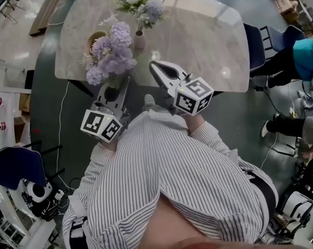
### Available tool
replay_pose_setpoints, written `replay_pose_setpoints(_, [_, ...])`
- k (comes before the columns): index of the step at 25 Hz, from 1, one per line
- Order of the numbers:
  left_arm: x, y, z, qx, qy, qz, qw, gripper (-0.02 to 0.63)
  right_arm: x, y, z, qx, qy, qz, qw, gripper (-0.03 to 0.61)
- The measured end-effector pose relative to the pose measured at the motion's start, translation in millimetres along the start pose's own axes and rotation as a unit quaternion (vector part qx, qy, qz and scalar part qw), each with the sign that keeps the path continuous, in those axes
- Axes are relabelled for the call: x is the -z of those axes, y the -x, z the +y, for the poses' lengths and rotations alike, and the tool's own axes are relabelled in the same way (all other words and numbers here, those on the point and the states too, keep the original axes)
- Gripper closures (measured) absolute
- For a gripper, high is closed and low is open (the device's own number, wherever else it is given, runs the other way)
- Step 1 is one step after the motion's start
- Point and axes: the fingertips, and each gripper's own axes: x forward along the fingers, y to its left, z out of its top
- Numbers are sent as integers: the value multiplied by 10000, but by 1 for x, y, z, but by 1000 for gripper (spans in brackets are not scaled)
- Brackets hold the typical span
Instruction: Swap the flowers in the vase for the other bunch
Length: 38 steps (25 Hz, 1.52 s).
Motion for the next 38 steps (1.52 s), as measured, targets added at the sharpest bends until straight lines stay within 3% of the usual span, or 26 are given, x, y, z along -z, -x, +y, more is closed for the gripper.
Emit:
replay_pose_setpoints(9, [-27,-40,2,316,-181,-386,9986,565,-25,-33,-35,-192,136,148,9996,561])
replay_pose_setpoints(15, [-25,-66,28,-111,-84,-451,9989,565,-31,-52,-70,-330,83,302,9990,561])
replay_pose_setpoints(25, [-26,-79,54,-706,-18,-570,9959,565,-28,-70,-91,-651,49,572,9962,561])
replay_pose_setpoints(38, [-30,-85,72,-660,83,-405,9970,565,-24,-87,-100,-452,-76,571,9973,561])
